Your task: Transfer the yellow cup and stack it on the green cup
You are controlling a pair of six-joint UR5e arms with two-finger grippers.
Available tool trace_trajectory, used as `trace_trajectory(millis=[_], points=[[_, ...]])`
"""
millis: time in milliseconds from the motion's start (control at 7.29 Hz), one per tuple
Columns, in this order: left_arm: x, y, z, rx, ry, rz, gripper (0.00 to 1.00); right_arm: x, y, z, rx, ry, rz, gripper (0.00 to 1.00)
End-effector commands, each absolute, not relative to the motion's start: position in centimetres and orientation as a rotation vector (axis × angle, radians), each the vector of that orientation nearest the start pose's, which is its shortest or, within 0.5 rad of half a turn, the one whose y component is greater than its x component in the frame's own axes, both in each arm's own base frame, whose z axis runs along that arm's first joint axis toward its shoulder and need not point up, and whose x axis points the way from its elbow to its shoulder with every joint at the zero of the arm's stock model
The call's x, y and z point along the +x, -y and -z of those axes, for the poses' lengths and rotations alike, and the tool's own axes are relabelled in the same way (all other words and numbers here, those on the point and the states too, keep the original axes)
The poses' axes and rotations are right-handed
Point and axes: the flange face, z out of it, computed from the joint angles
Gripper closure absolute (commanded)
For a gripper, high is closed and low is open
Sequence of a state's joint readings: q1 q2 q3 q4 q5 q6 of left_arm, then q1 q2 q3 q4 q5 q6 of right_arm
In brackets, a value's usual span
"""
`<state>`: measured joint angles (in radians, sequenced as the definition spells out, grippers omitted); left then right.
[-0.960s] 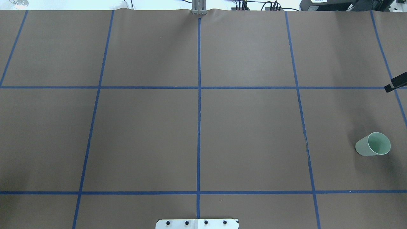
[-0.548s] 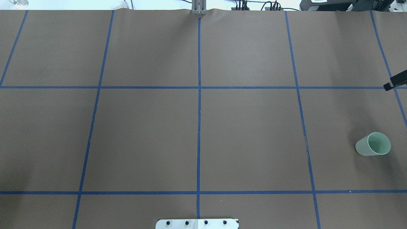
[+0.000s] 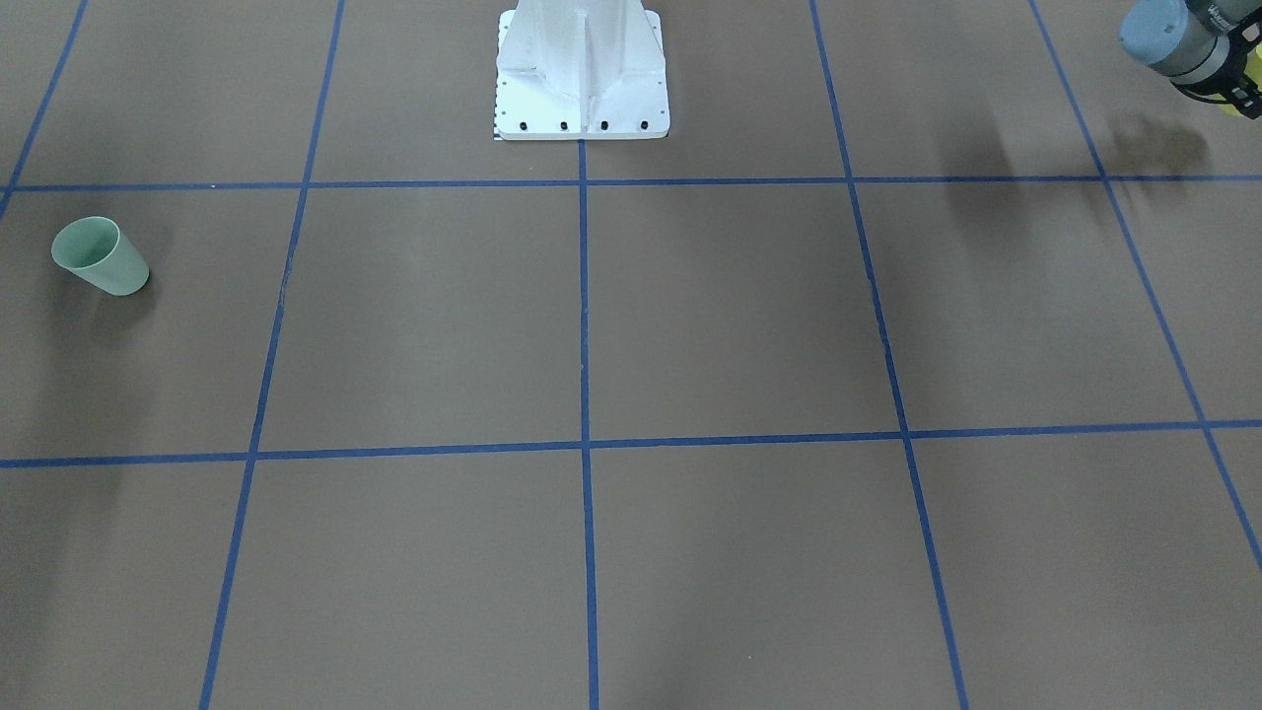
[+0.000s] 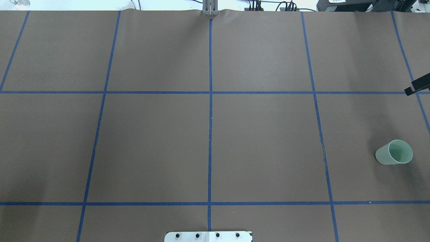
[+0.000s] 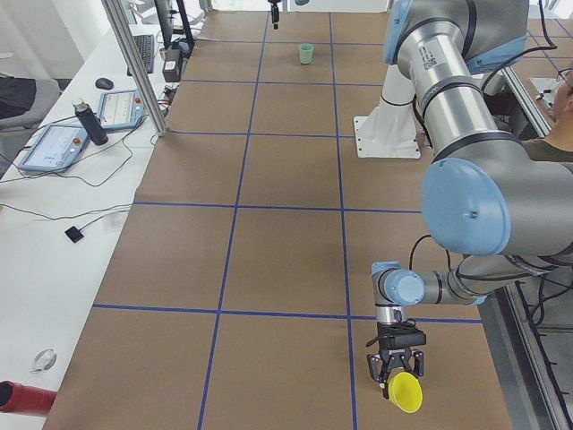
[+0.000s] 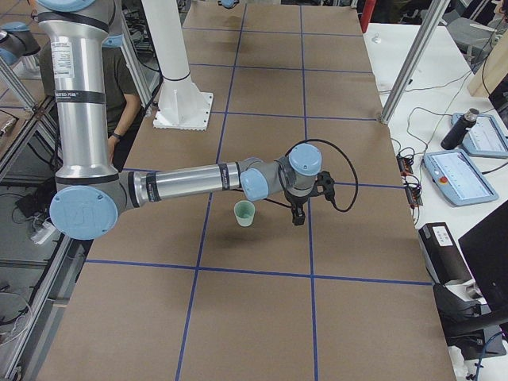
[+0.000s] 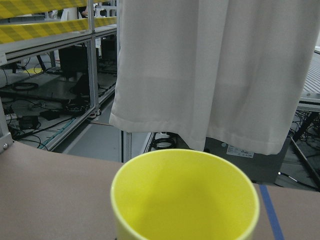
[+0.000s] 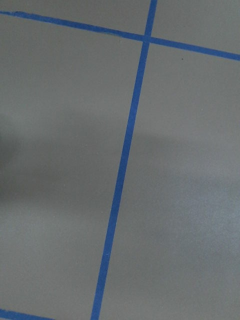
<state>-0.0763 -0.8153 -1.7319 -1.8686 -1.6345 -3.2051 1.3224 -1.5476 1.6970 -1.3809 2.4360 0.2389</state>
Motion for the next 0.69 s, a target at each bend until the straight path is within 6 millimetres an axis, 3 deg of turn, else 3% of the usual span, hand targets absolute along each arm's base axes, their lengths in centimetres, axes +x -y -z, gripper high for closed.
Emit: trace_trajectory(millis=[0,411,548], points=[[9.3,15.5,-79.3,0.202,0.205,1.731,0.45,-7.1,51.2,-55.7,0.101,0.908,0.157,0.00],[9.4,17.3,-78.2,0.200,0.167,1.722,0.45,-7.5,51.2,-55.9,0.095,0.907,0.161,0.00],[11.3,20.6,-76.9,0.215,0.079,1.726,0.45,-7.5,51.2,-55.9,0.093,0.906,0.161,0.00]])
